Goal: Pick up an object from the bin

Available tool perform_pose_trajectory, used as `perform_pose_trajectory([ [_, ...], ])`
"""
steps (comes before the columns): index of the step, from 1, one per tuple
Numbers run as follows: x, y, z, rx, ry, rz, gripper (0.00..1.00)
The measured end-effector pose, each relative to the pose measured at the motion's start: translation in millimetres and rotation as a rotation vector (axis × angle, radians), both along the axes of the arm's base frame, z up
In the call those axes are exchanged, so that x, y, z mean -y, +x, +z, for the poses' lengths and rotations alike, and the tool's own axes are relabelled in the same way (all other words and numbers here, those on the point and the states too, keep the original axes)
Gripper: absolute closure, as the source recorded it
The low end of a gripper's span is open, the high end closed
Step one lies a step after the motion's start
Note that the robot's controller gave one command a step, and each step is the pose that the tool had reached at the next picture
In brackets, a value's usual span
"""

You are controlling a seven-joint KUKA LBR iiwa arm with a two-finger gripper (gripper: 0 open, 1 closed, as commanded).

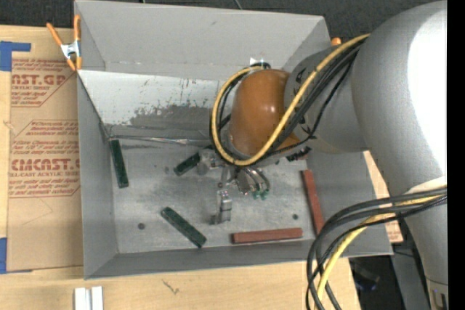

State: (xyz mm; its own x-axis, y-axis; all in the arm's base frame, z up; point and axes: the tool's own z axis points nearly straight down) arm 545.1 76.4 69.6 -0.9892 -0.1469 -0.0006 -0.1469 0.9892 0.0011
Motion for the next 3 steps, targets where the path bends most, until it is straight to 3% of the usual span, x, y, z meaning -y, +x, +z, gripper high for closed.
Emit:
perform_pose_trajectory([
  [1, 0, 0.0, 0, 0.000, 0.000, 0.000, 0.00],
  [2, -46, 10.6, 11, -0.001, -0.002, -0.002, 0.00],
  [3, -76, 19.9, 13, 0.003, 0.003, 0.034, 0.00],
])
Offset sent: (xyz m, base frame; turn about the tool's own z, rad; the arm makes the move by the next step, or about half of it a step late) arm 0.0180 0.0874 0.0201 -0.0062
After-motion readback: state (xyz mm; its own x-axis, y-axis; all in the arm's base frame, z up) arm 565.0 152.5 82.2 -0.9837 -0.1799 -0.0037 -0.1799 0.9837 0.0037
